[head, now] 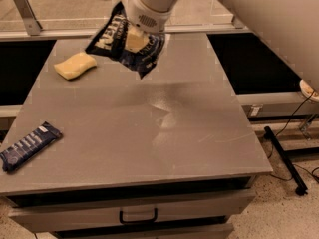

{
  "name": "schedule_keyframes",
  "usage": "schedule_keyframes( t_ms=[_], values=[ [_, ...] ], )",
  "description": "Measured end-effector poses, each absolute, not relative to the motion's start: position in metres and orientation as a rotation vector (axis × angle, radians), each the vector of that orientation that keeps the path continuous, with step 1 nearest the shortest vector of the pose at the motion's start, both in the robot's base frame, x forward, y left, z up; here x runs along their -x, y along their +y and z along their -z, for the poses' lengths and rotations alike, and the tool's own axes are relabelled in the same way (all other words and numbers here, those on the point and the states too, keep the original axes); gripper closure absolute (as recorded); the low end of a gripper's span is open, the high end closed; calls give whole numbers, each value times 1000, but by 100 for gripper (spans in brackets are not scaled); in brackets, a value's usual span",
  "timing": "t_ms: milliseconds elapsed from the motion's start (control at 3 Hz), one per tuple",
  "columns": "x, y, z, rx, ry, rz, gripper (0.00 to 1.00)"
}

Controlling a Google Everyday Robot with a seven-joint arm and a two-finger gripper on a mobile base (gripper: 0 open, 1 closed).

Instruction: Move blue chip bag near sponge

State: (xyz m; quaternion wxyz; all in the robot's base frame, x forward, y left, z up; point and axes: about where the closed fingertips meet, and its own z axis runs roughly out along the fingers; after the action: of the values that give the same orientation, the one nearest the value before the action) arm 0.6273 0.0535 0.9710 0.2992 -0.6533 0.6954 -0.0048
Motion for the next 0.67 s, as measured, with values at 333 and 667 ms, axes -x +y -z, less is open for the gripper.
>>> schedule_keyframes(
  t_ms=[333,667],
  values=[
    [-676,99,-959,1687,1827,-61,100],
    [-702,131,-948,1622,1825,-181,100]
  ],
)
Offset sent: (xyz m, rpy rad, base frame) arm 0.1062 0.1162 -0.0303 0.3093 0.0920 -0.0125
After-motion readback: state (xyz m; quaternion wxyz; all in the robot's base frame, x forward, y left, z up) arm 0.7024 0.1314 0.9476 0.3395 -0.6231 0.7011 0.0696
